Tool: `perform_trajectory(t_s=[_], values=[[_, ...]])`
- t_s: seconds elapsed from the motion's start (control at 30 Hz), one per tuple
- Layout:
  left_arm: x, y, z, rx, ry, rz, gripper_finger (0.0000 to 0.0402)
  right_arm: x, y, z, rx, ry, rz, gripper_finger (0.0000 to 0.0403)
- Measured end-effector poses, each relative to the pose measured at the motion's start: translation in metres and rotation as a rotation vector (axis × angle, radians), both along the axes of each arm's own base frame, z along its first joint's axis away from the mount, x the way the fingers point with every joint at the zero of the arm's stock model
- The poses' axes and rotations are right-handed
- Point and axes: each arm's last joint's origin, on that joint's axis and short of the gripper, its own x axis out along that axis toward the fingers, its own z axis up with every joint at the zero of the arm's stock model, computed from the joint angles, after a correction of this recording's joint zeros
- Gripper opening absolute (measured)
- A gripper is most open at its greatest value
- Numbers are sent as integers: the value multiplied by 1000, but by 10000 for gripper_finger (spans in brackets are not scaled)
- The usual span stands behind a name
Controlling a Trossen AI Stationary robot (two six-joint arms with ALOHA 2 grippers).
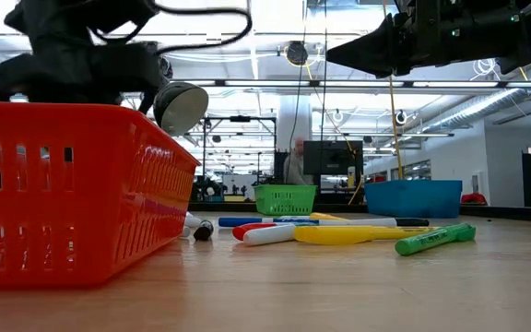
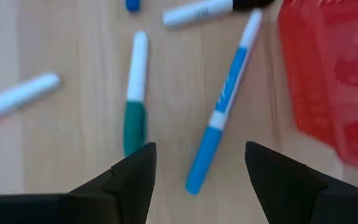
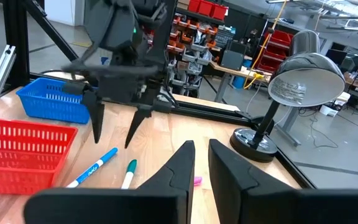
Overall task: Pick & Place Markers
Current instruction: Put the light blue thin dry erase marker into the green bin
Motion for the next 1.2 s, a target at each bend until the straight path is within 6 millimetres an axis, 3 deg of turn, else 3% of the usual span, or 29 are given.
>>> perform_trajectory(t_s=[0.97,1.07,1.2], values=[[-24,4,-50,-63,-167,-89,249,0,0,0,0,0,0,34],[-24,4,-50,-48,-170,-100,231,0,0,0,1,0,0,34],[-23,3,-49,-40,-184,-128,176,0,0,0,1,0,0,34]])
